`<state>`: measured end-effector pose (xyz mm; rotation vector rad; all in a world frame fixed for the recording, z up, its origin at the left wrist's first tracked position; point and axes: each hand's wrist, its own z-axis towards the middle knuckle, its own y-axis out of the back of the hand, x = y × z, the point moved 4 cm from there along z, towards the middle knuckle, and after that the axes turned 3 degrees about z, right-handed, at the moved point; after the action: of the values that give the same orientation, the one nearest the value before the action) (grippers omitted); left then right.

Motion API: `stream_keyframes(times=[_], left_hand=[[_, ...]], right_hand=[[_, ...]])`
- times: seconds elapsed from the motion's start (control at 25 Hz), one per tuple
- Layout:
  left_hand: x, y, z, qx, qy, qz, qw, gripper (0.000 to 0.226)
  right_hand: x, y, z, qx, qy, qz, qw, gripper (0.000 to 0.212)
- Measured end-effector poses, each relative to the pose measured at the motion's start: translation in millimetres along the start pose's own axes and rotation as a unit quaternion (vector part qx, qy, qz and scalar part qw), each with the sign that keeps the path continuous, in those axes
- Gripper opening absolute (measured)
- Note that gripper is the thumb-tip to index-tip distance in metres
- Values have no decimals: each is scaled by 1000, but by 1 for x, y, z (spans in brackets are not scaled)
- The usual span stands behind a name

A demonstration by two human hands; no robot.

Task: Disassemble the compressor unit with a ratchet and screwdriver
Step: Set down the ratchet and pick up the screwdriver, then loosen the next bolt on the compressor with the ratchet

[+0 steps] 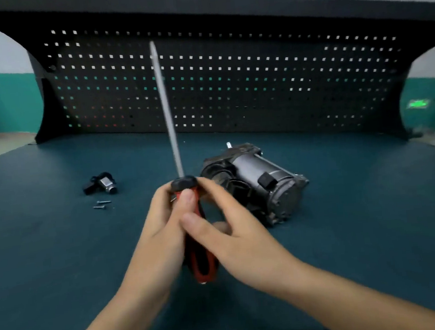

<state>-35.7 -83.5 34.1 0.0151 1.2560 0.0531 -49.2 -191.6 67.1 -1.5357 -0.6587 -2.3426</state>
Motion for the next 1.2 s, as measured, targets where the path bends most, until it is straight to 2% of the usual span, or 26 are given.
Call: stream_keyframes(times=[0.08, 0.16, 0.24, 0.32, 0.36, 0.44, 0.52, 0.56, 0.64, 0.76, 0.84, 1.04, 1.12, 1.2], left_hand=[[-20, -27, 4, 70, -24, 40, 996, 60], [-29, -56, 8, 127, -23, 78, 989, 39], [-24, -62, 18, 140, -35, 119, 982, 18], [-20, -56, 28, 75, -74, 226, 968, 19], [-15, -53, 34, 43, -94, 308, 946, 23], [0, -51, 45, 27, -86, 438, 894, 54], [15, -55, 54, 40, -25, 478, 877, 81], [19, -57, 59, 34, -12, 487, 873, 90], [22, -59, 66, 14, -37, 518, 855, 99], [20, -53, 73, -21, -75, 535, 841, 100], [22, -44, 75, -11, -76, 524, 849, 96], [27, -4, 92, 36, -31, 429, 902, 97], [30, 2, 97, 49, -28, 409, 911, 96], [30, 5, 101, 64, -13, 395, 916, 95]], right_hand=[[-1, 34, -17, -55, -21, 61, 996, 36], [-3, 70, -37, -118, -41, 112, 986, 38], [-6, 106, -53, -184, -57, 140, 971, 33], [-19, 150, -61, -277, -75, 86, 954, 19], [-27, 174, -62, -319, -88, 23, 944, 19], [-46, 217, -62, -376, -115, -152, 907, 21], [-69, 249, -62, -377, -165, -329, 850, 24], [-81, 259, -61, -362, -197, -383, 827, 25], [-100, 272, -55, -334, -250, -429, 802, 25], [-111, 285, -40, -321, -301, -441, 782, 22], [-113, 288, -34, -321, -328, -447, 768, 22], [-109, 288, -36, -310, -361, -478, 738, 26], [-104, 282, -34, -299, -338, -551, 702, 27], [-100, 270, -23, -277, -256, -629, 680, 33]])
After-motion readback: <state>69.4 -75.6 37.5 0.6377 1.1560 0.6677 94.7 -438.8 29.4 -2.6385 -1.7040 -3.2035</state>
